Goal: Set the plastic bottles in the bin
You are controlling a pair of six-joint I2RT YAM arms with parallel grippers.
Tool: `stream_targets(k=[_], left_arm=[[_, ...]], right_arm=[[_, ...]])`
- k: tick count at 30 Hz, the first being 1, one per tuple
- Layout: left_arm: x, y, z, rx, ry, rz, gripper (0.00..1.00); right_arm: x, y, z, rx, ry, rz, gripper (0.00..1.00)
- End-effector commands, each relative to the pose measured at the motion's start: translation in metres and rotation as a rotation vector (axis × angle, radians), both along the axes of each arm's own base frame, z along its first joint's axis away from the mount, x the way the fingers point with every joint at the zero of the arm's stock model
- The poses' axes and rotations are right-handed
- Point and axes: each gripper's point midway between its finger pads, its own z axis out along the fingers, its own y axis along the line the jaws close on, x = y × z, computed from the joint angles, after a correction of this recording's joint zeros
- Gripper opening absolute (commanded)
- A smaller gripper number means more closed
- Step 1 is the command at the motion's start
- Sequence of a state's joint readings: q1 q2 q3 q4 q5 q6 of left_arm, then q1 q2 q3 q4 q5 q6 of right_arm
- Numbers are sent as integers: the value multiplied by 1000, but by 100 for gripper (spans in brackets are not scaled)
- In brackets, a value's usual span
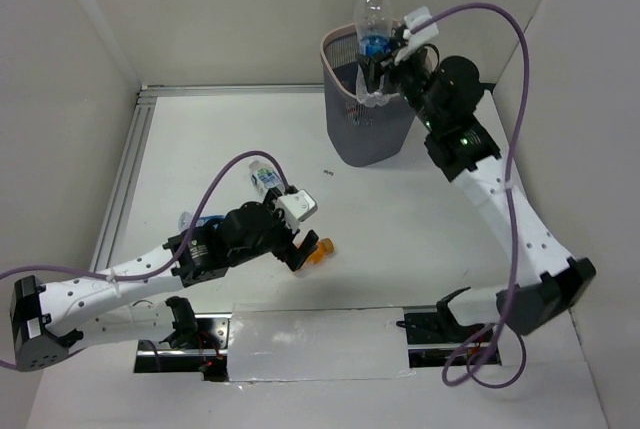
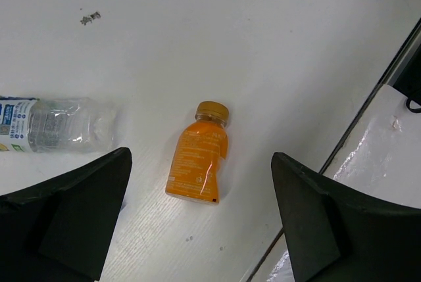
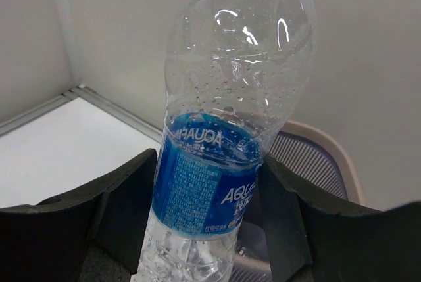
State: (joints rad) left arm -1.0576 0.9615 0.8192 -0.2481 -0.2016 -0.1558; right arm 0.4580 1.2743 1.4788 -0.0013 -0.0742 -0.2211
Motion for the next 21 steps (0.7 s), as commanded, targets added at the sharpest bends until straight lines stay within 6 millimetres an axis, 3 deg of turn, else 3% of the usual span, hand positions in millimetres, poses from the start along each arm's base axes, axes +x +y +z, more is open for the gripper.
stream_targets(k=[1,4,5,11,14,19,21], left_arm=[[-2,-9,10,-9,-13,-42,100],[-1,-11,6,7,-4,-42,100],[-1,-11,6,7,-4,-42,100],[1,-10,-3,49,6,-37,100],[4,-12,-11,82,20,-29,100],[7,-15,-27,135,45,-22,100],[10,-15,-35,170,51,-19,100]], right_arm=[[41,-19,34,69,-98,-88,39],[80,-27,23,75,-63,-124,41],[103,-28,18,74,-51,-151,42],[145,-44,-4,76,15,-229,50],[165,-50,-25,74,68,-249,61],[170,-53,-34,95,131,-194,87],[158,-52,-34,91,134,-176,99]])
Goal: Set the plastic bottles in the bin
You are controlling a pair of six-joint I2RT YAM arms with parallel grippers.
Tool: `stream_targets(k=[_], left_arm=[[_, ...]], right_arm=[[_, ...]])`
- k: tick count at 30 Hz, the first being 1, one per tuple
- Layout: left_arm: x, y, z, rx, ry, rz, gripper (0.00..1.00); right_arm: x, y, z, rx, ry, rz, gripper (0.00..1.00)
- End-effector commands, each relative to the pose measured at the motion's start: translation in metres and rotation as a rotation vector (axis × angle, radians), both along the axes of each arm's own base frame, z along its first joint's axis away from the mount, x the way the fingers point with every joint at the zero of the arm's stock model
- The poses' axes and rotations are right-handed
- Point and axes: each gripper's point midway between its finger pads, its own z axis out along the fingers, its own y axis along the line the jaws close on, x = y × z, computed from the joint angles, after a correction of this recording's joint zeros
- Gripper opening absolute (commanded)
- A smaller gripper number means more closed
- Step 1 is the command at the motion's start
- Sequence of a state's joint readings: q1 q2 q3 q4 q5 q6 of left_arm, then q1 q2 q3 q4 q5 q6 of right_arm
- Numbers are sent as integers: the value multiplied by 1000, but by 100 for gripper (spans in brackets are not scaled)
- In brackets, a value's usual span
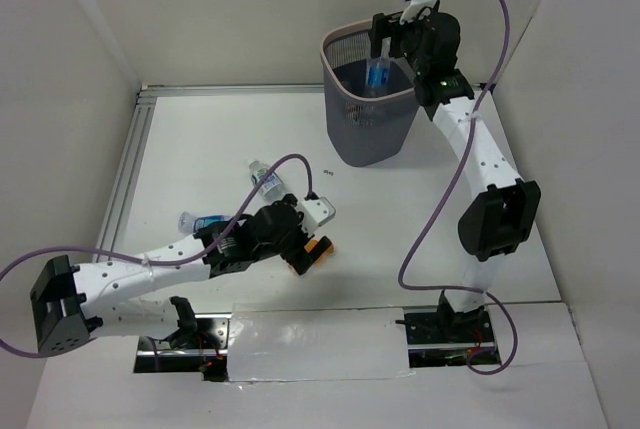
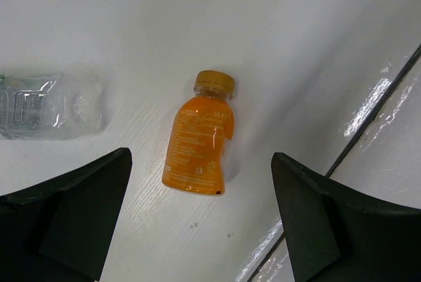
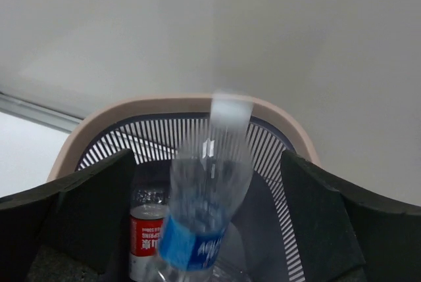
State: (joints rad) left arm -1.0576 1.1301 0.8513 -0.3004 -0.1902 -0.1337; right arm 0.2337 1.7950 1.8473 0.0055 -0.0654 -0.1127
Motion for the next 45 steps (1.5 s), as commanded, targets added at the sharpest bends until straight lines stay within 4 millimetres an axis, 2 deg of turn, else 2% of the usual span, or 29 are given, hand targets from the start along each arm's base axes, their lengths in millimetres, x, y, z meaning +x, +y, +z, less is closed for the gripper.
stream_targets(k=[1,4,5,7,8,9,10,12,13,14,16,17,18,20,22,23,26,28,30,31,32,35,37,38,39,41,42,44,45], left_arm=[[8,-9,5,17,-21,-1,100],[13,-10,1,50,-27,10,100],[13,-11,-7,71,-16,9,100],[16,-15,-9,88,-16,2,100],[18,-17,-12,96,-11,2,100],[15,-17,-27,137,21,-10,100],[17,-21,-27,141,24,-10,100],[17,-22,-35,177,44,-11,100],[17,-20,-51,222,70,-13,100],[20,-23,-50,227,71,1,100],[24,-18,-68,292,97,20,100],[26,-21,-70,298,100,19,100],[24,-19,-77,321,112,19,100],[29,-17,-88,350,128,43,100],[32,-14,-95,374,144,53,96],[35,-12,-97,384,151,61,95],[31,-14,-108,415,188,46,85],[27,-10,-120,450,217,39,78],[27,-10,-121,455,226,46,65],[27,-10,-123,466,232,46,58],[27,-10,-123,466,232,46,45],[27,-16,-112,433,231,48,28],[31,-27,-83,348,203,45,18],[27,-34,-71,313,193,25,16],[29,-42,-43,240,161,16,14],[31,-49,-14,168,126,8,13],[38,-56,10,111,84,16,12],[45,-62,44,33,27,28,9],[53,-68,66,-13,-14,45,7]], right_arm=[[-24,0,38,39,-61,50,99],[-52,3,52,64,-62,94,99],[-70,6,64,74,-71,132,99],[-91,10,61,73,-31,184,99],[-114,13,66,70,-36,227,99],[-126,14,62,75,-9,248,99],[-137,15,64,73,-14,272,99],[-171,21,52,73,9,346,98],[-181,22,47,71,14,369,97],[-198,22,39,69,21,390,95],[-224,26,27,63,31,457,90],[-224,26,27,63,31,458,90],[-237,27,19,61,36,482,89],[-248,28,15,59,37,506,87],[-260,30,13,48,33,536,87],[-259,30,4,49,61,536,87],[-268,30,-1,49,69,549,87],[-274,29,-1,48,60,549,87],[-280,29,-5,48,60,559,87],[-285,28,0,47,45,559,87],[-287,27,-2,39,40,559,87],[-293,22,1,31,27,537,86],[-294,15,2,13,9,498,82],[-290,9,0,16,9,450,71],[-289,5,3,8,-7,425,61],[-285,-7,-7,21,9,346,39],[-284,-10,-8,31,7,324,20],[-278,-22,-12,45,10,245,4],[-276,-24,-17,55,24,225,0]])
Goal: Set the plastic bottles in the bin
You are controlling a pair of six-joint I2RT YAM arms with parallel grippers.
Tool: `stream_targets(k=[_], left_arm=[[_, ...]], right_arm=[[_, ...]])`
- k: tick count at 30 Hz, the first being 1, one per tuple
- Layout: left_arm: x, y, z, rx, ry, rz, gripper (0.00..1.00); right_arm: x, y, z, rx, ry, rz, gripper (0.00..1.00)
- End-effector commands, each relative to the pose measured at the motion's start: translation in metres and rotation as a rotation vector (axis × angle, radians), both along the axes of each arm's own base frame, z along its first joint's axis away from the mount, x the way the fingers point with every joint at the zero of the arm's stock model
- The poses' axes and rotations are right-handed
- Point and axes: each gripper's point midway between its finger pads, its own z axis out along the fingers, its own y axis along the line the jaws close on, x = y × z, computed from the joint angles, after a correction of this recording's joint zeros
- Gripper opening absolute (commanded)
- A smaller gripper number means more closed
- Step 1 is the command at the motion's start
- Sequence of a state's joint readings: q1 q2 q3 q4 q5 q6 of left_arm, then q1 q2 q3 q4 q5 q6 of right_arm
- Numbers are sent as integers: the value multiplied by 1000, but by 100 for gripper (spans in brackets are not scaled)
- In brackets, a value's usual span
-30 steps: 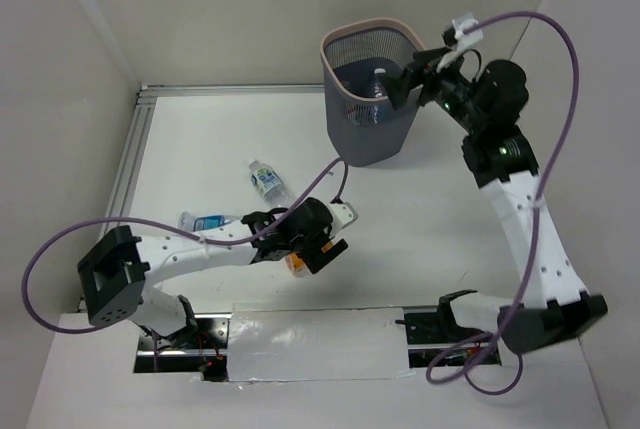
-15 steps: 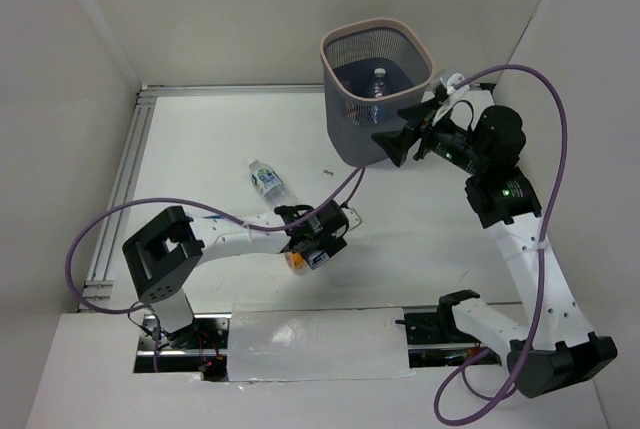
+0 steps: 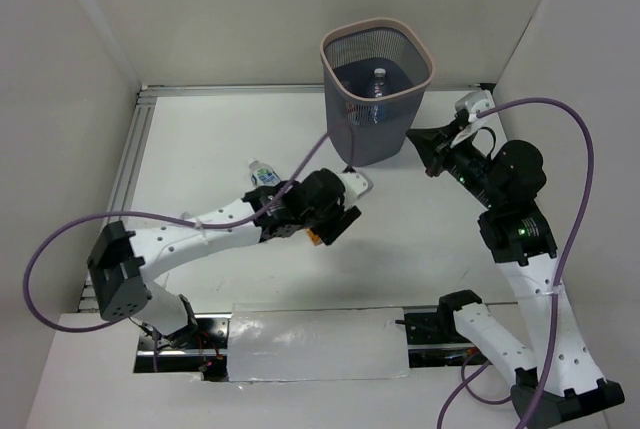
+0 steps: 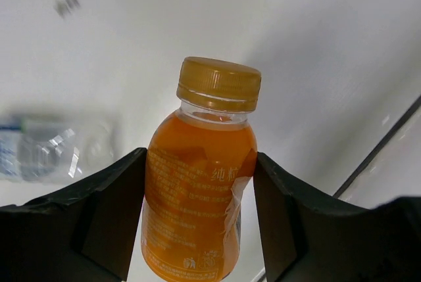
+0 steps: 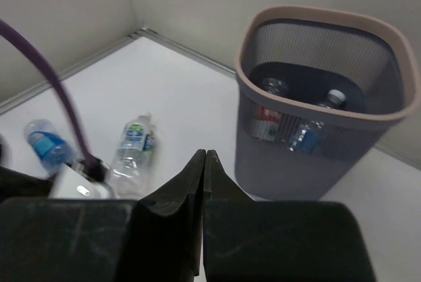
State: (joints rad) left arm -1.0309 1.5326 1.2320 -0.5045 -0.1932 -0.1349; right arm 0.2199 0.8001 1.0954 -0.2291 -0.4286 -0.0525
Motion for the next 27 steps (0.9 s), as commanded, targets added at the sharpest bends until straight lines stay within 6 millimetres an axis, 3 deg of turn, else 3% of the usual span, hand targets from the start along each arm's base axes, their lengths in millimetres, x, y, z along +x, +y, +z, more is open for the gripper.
stream_targets(k=[1,3,8,9,11,13,15,17,19,20,21,22,24,26,27], left_arm=[[19,-27,96,-243,-161,22,5],[26,-32,123,-305,-212,39,0],[62,-39,218,-537,-422,110,0],[71,-37,228,-567,-452,136,0],[86,-29,265,-657,-525,182,0],[99,-27,299,-772,-598,214,0],[121,-23,310,-828,-639,259,0],[133,-18,343,-950,-697,302,0],[154,-17,347,-989,-719,326,0],[158,-14,365,-1055,-736,341,0],[169,-10,368,-1070,-749,361,0],[182,-19,358,-1064,-739,363,0],[194,-19,370,-1117,-767,393,0],[216,-21,357,-1134,-782,454,0],[216,-17,369,-1204,-843,462,0]], right_arm=[[14,-20,-6,20,16,-144,0],[16,-26,-9,18,26,-178,0],[12,-25,-13,28,34,-181,0],[13,-25,-17,25,42,-181,0],[10,-26,-14,28,32,-180,0],[12,-25,-24,21,53,-181,0],[11,-23,-24,21,53,-172,0],[12,-23,-29,18,61,-172,0],[12,-20,-34,14,72,-163,0],[12,-20,-34,14,72,-163,0],[12,-20,-34,14,72,-163,0],[12,-20,-38,11,80,-163,0],[11,-17,-38,11,80,-152,0],[10,-12,-43,-1,86,-130,0],[10,-12,-43,-1,86,-130,0]])
